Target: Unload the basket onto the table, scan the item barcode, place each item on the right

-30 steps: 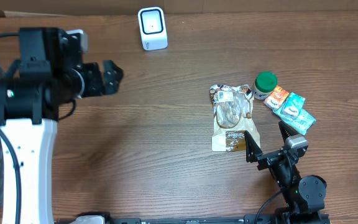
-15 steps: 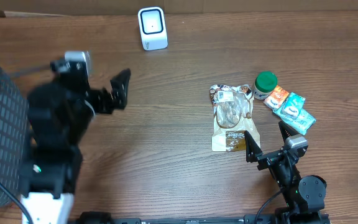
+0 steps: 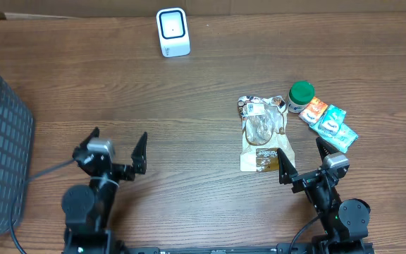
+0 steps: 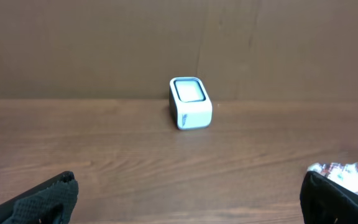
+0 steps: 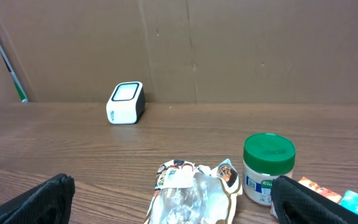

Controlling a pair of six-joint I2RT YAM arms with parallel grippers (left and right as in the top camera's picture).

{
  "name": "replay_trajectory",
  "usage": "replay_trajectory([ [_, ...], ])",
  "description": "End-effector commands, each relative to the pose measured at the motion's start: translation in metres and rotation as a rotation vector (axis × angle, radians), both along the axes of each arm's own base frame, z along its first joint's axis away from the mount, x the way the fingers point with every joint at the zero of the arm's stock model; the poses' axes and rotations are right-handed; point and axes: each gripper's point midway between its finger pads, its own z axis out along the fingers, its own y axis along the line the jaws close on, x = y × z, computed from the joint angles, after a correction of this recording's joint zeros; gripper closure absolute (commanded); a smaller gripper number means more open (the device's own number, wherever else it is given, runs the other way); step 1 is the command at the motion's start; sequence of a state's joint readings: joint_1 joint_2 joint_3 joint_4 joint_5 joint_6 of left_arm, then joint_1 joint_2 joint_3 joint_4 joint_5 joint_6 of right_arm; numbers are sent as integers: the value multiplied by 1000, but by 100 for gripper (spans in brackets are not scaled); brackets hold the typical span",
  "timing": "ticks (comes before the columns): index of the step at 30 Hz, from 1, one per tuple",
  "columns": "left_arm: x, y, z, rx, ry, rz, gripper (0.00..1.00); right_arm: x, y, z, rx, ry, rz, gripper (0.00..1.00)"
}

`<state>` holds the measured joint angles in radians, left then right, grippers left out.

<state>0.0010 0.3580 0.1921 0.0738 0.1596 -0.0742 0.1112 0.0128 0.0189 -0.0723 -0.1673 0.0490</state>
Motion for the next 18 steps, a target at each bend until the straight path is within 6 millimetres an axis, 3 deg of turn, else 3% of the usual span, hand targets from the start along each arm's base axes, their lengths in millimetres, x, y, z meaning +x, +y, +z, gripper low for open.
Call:
replay_trajectory([
  [1, -9, 2, -12, 74, -51, 5, 0, 1, -2, -2, 3, -2, -13, 0],
  [7, -18, 9, -28, 104, -101, 33, 0, 1, -2, -2, 3, -2, -13, 0],
  [12, -22, 12, -44, 170, -46, 42, 0, 1, -2, -2, 3, -2, -13, 0],
  [18, -22, 14, -43, 172, -49, 52, 0, 1, -2, -2, 3, -2, -13, 0],
])
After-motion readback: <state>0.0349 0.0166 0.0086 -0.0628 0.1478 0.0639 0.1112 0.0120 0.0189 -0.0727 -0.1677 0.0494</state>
